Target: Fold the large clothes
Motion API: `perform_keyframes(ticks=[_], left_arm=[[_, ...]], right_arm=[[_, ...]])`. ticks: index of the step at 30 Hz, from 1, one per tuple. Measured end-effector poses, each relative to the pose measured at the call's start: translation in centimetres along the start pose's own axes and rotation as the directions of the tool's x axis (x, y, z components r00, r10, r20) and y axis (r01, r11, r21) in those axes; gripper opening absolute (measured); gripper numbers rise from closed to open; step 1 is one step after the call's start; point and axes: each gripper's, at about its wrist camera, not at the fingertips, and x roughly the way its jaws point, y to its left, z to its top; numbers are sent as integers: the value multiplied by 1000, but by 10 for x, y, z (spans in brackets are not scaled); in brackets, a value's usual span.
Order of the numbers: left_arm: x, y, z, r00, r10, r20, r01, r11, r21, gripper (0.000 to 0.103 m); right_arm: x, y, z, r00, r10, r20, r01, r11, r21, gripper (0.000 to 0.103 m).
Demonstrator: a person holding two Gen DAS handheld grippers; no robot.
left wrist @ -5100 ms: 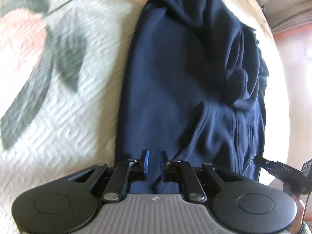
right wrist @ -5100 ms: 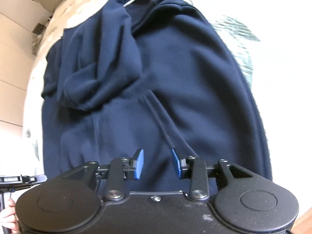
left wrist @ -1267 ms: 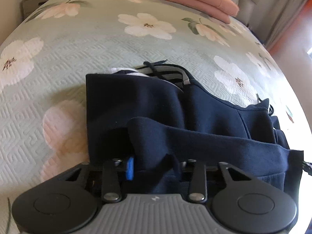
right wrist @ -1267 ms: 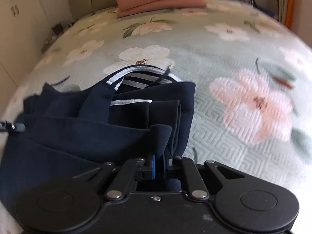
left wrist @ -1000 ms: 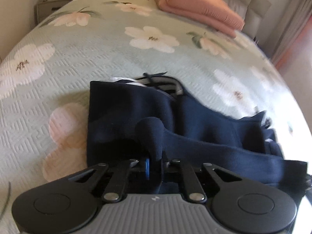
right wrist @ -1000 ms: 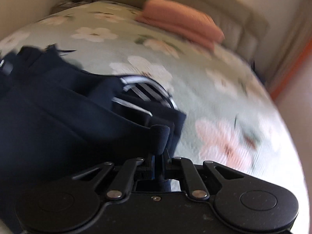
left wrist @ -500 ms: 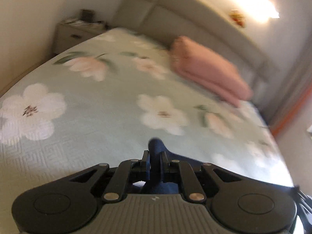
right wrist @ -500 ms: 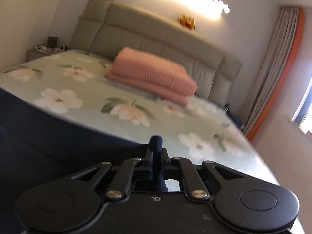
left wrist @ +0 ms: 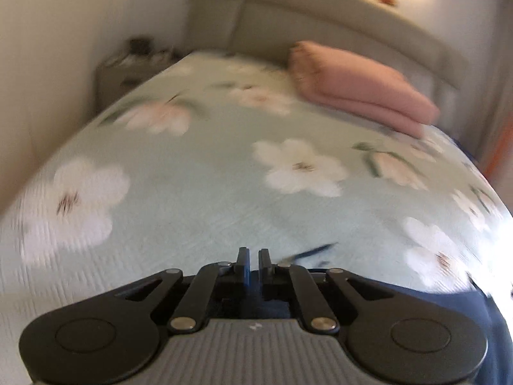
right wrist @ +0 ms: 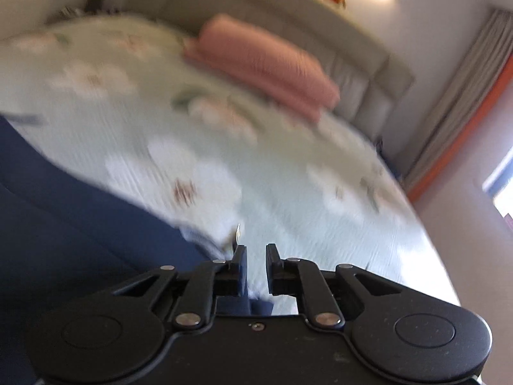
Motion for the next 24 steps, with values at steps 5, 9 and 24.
perform_keyframes(ticks=[5,9,24], left_arm=[[-9,-59,-14,984,-162,-74,168,983,79,8],[29,-68,-62,978,-87,-188,105,991,86,4],[-95,-9,-142,954,-157,-256,154,988,-33,14]], right_arm=[[-35,29,28,925,379,9,-377,920,104,12],[23,71,11,878,452,-154,-431,889,154,1],[-101,69,-30,831,538,-142,-480,823,304,31]])
